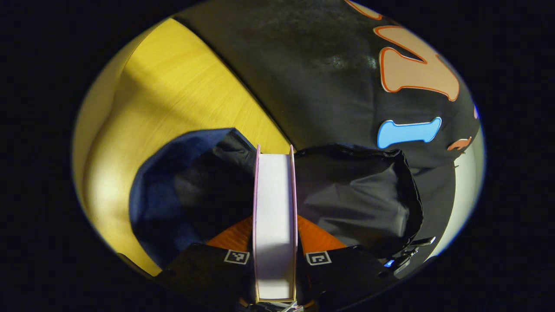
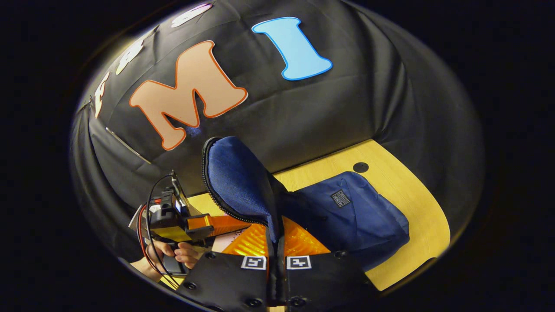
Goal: Open the schoolbag, grab two books from the bookshelf and put them into the schoolbag.
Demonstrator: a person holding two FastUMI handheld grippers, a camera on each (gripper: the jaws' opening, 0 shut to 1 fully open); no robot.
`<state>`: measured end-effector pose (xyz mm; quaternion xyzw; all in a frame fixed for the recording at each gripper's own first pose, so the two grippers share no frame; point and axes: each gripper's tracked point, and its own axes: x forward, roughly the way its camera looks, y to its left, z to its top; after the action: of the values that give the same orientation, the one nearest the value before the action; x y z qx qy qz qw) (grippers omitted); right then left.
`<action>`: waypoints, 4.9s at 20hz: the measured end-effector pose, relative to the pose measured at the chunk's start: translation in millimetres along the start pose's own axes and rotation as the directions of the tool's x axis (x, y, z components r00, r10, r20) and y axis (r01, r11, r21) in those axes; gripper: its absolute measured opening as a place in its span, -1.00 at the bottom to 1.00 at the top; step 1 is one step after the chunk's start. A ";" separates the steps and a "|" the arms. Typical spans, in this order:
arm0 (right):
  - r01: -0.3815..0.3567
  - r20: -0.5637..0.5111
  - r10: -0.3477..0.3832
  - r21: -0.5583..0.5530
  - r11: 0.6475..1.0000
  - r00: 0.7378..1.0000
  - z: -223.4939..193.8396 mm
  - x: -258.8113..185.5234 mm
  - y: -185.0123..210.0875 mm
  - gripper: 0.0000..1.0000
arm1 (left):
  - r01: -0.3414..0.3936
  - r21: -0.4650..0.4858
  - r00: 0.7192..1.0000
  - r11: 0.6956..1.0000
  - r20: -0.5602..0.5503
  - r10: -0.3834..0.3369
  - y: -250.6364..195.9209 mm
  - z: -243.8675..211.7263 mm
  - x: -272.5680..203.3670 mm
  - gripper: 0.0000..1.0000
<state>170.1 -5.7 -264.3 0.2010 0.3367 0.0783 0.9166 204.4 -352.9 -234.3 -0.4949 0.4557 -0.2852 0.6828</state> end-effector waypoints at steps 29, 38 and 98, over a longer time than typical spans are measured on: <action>0.049 0.035 -0.050 0.039 0.998 0.998 0.7 -3.5 -8.9 -0.94 | -0.348 0.536 0.911 0.769 -0.002 0.413 55.3 -32.2 20.4 0.56; 0.051 0.037 -0.053 0.052 0.997 0.998 -1.3 -2.5 -10.5 -0.93 | -0.381 0.720 0.902 0.579 0.152 0.405 32.7 -22.5 3.7 0.90; 0.110 0.059 -0.116 0.088 0.990 0.992 2.5 -12.2 -19.2 -0.93 | -0.787 0.484 0.576 0.381 0.356 0.736 243.8 243.8 -412.9 0.44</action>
<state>162.6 -27.4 -263.5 0.2226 0.3210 0.0055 0.9205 235.7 180.2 -298.9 0.0012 0.4878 -0.0465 0.8717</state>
